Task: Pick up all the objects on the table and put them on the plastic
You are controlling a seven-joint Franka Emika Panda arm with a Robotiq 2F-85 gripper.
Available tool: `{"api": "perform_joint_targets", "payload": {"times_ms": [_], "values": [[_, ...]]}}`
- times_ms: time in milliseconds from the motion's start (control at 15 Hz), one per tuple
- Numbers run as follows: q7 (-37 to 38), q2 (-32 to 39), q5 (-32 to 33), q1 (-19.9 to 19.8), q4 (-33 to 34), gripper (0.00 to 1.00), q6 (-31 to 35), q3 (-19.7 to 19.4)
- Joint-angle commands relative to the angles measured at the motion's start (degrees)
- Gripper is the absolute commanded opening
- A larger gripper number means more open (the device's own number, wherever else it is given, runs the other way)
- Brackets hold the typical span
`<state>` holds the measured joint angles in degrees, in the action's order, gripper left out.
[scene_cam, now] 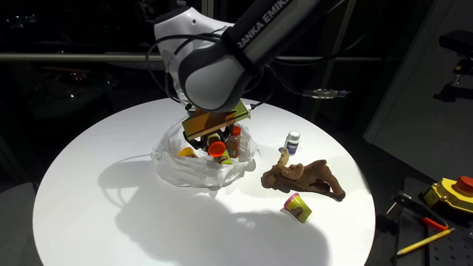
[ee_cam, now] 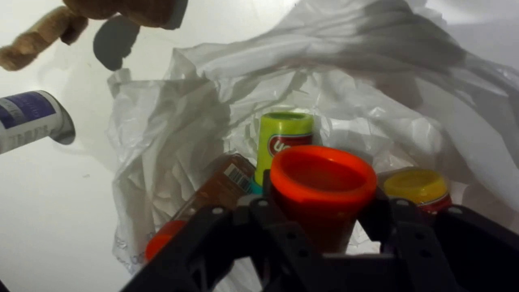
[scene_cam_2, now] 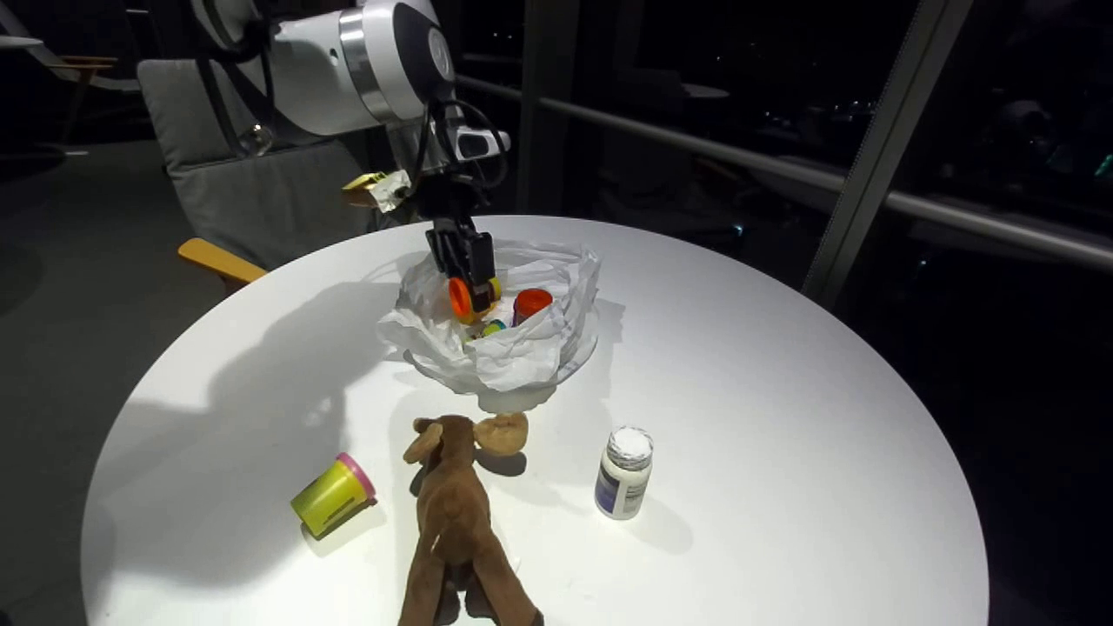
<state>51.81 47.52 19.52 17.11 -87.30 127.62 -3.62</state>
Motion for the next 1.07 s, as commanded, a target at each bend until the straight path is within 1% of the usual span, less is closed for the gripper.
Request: {"api": "perform_joint_targets", "payload": {"times_ms": [0, 67, 133, 200, 333, 400, 667, 800, 867, 933, 1000], "values": [[-3.7, 6.4, -2.9, -0.1, 11.8, 0.23, -3.9, -0.3], [-4.6, 6.7, -3.1, 0.0, 12.5, 0.71, -3.9, -0.2], [-4.8, 7.0, -3.3, 0.3, 13.1, 0.73, -4.1, -0.3], [-4.5, 6.7, -3.2, 0.8, 12.7, 0.81, -4.0, -0.8], [-3.6, 4.6, -2.5, 1.8, 9.7, 0.94, -3.0, -1.3], [-3.2, 3.4, -2.2, 2.2, 7.6, 0.99, -2.0, -1.4], [-5.4, -3.8, -1.9, 3.9, -4.0, 1.00, 0.5, 0.6], [-4.7, -7.0, -1.9, 5.1, -9.5, 1.00, 1.8, 1.3], [-3.1, -8.8, -1.3, 6.2, -12.2, 1.00, 2.6, 1.1], [0.9, -10.6, -0.3, 7.9, -15.1, 1.00, 4.5, -0.1], [6.3, -12.5, 1.0, 9.8, -17.9, 1.00, 6.9, -1.7]]}}
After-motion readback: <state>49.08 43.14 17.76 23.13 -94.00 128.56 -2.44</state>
